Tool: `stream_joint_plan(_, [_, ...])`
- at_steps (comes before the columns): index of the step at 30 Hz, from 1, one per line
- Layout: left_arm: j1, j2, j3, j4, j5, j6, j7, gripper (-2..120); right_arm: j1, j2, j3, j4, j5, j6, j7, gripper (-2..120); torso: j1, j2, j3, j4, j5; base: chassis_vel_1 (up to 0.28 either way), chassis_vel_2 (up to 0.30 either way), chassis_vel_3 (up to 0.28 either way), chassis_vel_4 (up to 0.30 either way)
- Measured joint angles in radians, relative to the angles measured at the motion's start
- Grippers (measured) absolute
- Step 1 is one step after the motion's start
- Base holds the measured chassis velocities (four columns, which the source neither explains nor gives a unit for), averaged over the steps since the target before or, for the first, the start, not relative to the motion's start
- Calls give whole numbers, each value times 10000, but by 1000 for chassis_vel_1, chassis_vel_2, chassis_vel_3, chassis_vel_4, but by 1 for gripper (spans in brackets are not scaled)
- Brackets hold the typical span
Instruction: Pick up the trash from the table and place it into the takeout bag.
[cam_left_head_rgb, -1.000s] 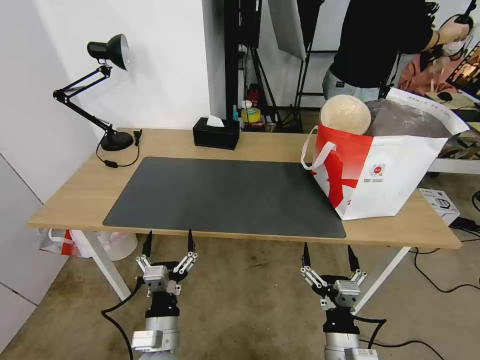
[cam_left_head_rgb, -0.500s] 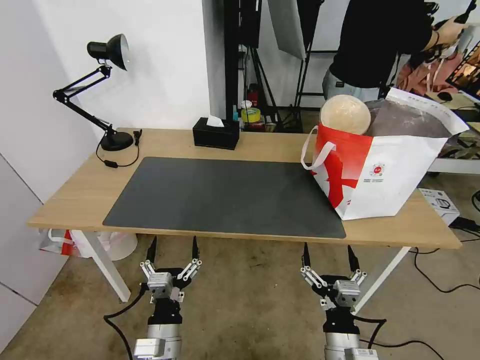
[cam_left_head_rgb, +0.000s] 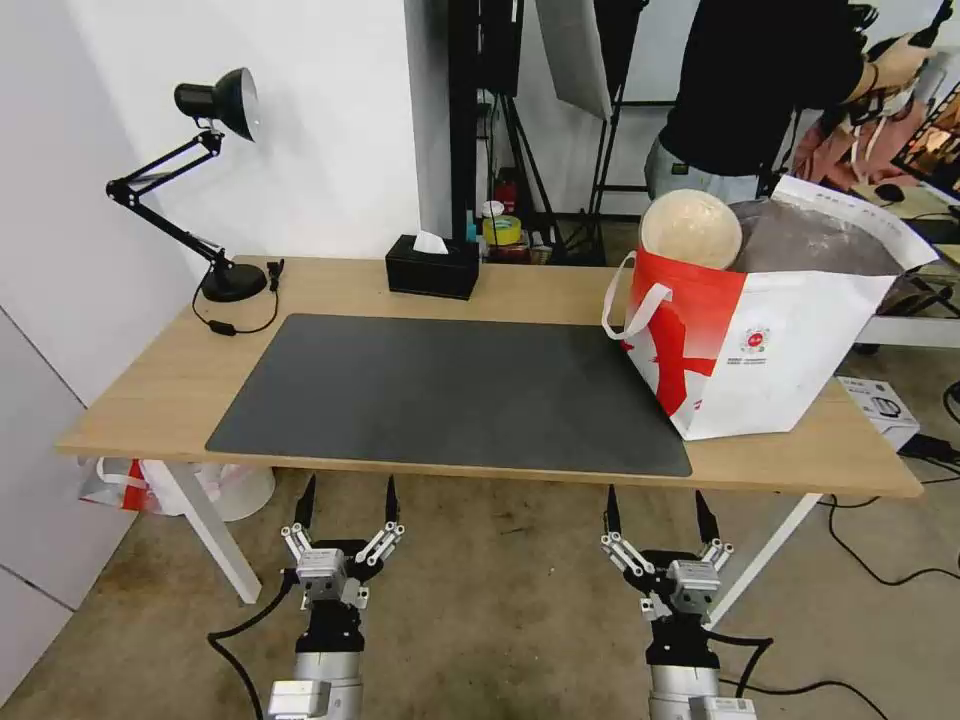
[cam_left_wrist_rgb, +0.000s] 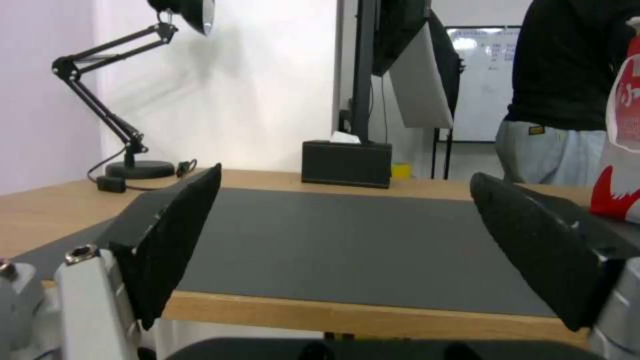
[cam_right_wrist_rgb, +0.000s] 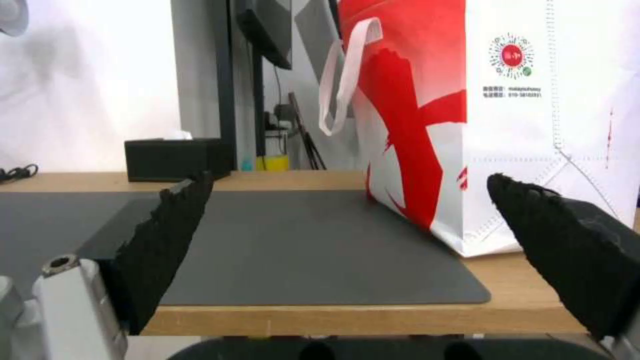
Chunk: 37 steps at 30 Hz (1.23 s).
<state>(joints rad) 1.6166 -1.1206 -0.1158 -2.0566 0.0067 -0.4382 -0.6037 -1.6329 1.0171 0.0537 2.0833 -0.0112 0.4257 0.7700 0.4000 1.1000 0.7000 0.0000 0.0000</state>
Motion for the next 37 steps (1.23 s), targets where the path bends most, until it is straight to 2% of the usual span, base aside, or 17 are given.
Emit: stream_joint_plan(37, [-7, 1, 2, -2, -12, 0, 1, 100, 0, 0, 0, 0, 0, 1, 0, 100, 0, 0, 0, 0, 0, 0, 0, 0, 0])
